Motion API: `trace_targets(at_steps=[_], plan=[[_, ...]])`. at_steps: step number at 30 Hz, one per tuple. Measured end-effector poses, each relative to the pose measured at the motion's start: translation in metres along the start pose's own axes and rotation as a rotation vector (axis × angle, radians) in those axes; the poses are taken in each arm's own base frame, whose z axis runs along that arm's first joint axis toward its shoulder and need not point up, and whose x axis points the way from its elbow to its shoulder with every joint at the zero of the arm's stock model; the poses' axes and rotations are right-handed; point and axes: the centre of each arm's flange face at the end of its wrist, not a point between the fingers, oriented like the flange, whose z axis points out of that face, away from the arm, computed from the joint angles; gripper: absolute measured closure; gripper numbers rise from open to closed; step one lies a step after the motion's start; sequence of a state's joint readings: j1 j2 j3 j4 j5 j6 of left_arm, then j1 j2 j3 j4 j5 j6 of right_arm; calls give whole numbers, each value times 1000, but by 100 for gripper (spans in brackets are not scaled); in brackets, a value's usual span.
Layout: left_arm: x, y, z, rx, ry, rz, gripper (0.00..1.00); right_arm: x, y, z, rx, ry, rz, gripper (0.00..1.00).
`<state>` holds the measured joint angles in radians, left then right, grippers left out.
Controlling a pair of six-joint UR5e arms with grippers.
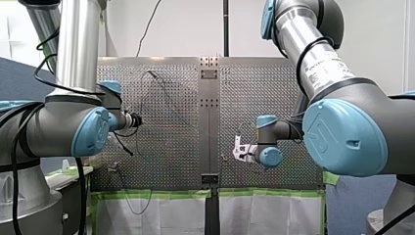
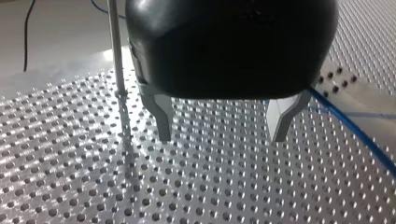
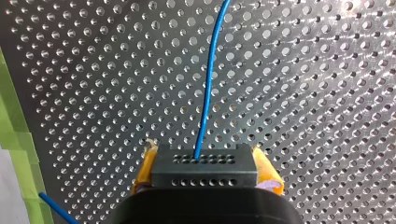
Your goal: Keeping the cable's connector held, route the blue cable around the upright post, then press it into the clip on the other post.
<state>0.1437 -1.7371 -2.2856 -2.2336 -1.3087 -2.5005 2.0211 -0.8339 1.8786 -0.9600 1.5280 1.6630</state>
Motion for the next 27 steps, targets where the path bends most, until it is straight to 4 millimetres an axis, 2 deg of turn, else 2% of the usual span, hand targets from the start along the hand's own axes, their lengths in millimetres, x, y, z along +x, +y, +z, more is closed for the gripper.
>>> trace_targets(at_steps=[7,19,27], plan=[[5,-13,-22,22,29,-62,0,0,0,0,0,1,0,100],[-1,-38,-33,60,62,-173,0,0,0,0,0,2,1,100],[0,-41,-39,48,66,-256,0,1,0,1,0,5,3,100]])
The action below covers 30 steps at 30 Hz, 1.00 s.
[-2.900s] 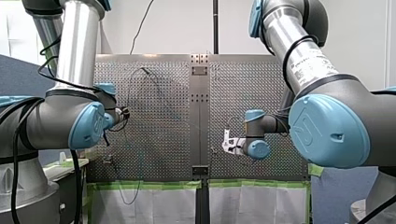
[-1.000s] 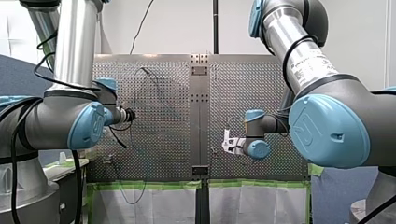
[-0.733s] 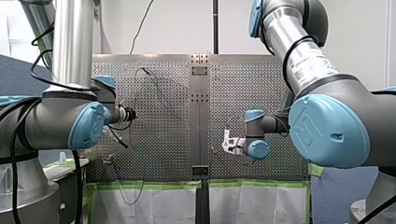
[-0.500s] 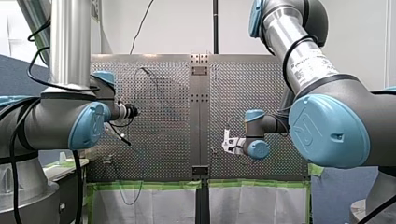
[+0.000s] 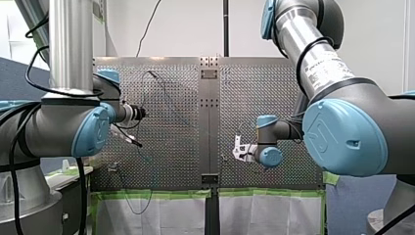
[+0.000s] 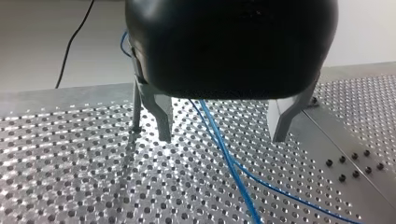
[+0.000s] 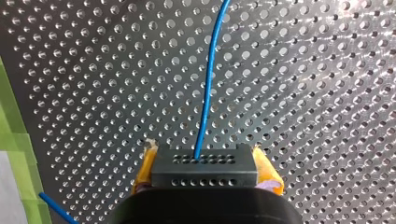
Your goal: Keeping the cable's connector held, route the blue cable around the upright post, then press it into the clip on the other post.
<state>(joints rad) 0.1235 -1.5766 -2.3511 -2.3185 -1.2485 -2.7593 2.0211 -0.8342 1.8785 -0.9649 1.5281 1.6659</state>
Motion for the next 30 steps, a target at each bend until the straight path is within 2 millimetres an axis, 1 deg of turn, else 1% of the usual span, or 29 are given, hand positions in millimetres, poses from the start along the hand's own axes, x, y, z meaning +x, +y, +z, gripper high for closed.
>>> trace_targets(at_steps=[6,21,24,30], plan=[[-3,-7,-10,-13,-20,-54,0,0,0,0,0,2,0,100],[-14,-44,-23,51,-36,-156,0,0,0,0,0,1,0,100],[-17,-53,-26,65,-46,-179,0,0,0,0,0,2,0,100],[-29,-78,-24,125,-65,-211,0,0,0,0,0,2,0,100]])
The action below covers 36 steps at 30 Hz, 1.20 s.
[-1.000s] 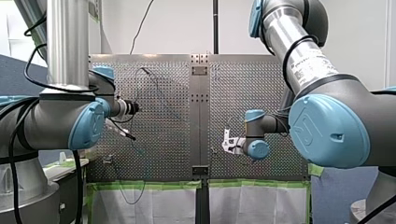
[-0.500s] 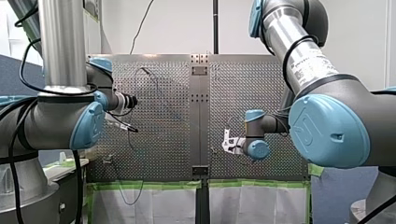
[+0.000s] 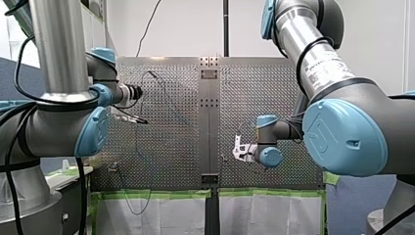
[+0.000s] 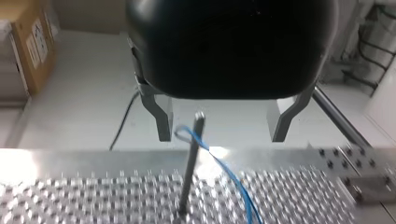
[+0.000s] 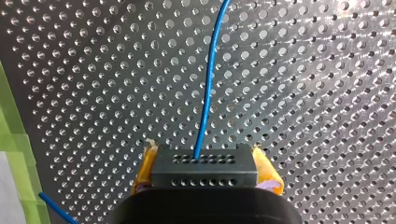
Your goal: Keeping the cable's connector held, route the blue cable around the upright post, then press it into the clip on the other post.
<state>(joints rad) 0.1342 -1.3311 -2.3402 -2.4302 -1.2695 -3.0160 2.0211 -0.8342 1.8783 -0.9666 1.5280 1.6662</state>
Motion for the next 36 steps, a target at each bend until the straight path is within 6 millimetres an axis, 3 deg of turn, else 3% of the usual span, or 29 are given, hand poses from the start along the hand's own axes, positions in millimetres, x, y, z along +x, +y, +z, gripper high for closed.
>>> trace_targets(at_steps=[10,36], plan=[[-11,-46,13,61,-14,7,0,1,0,1,2,4,4,100],[-41,-121,48,35,-147,216,0,2,0,2,5,10,4,100]])
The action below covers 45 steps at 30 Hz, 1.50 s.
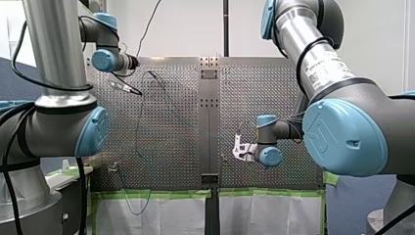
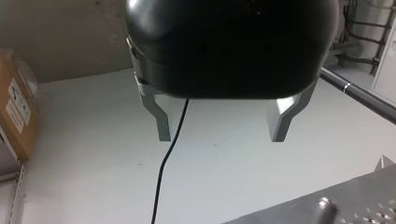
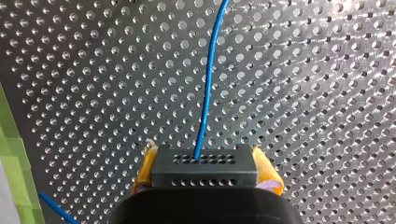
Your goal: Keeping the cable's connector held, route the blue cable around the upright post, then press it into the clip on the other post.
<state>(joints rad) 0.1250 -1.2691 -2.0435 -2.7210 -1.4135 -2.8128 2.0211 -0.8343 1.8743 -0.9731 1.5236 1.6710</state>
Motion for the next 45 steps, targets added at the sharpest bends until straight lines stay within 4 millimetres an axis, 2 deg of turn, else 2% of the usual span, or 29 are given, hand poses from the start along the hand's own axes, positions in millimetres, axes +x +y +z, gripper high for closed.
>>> trace_targets(at_steps=[16,27,33,45], plan=[[-14,-46,20,-1,22,138,0,0,0,0,1,0,0,100],[-24,-78,28,-31,-27,226,0,0,0,0,2,1,1,100],[-22,-77,26,-87,-34,270,0,0,0,0,3,1,1,100],[-4,-69,15,-172,49,354,0,0,-1,1,6,4,1,100]])
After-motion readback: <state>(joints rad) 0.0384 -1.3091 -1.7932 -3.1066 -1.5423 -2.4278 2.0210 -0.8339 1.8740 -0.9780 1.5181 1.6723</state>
